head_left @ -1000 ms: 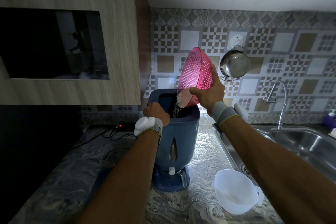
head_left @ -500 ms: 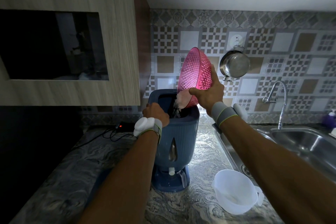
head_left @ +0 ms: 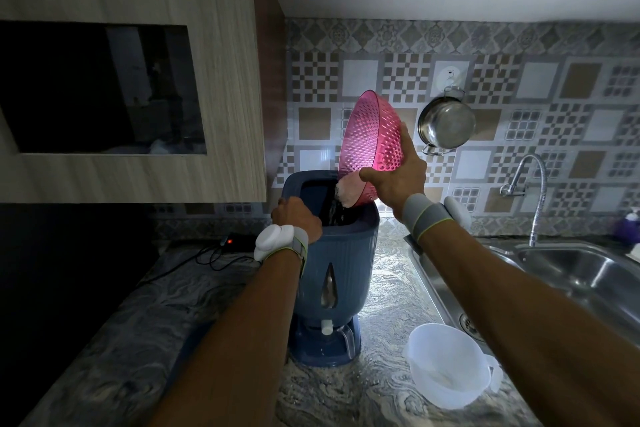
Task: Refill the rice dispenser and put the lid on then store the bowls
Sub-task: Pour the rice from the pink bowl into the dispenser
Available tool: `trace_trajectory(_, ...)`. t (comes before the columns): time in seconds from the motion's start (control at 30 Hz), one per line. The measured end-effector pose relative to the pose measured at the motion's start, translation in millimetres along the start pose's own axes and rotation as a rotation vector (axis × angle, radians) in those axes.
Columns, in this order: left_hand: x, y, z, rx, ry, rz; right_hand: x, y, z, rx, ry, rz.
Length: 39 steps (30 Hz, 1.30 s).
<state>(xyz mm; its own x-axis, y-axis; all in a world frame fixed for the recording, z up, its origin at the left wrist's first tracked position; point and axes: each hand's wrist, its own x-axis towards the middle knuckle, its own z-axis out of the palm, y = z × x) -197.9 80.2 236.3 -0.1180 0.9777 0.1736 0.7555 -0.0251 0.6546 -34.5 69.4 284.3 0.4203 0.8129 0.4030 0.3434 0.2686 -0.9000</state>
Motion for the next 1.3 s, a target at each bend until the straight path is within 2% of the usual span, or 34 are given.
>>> trace_trajectory(1.3,-2.0,-0.1,-0.1,-0.002,0.009,-0.006,-2.0,-4.2,-3.7,-0.020,-0.002,-0.008)
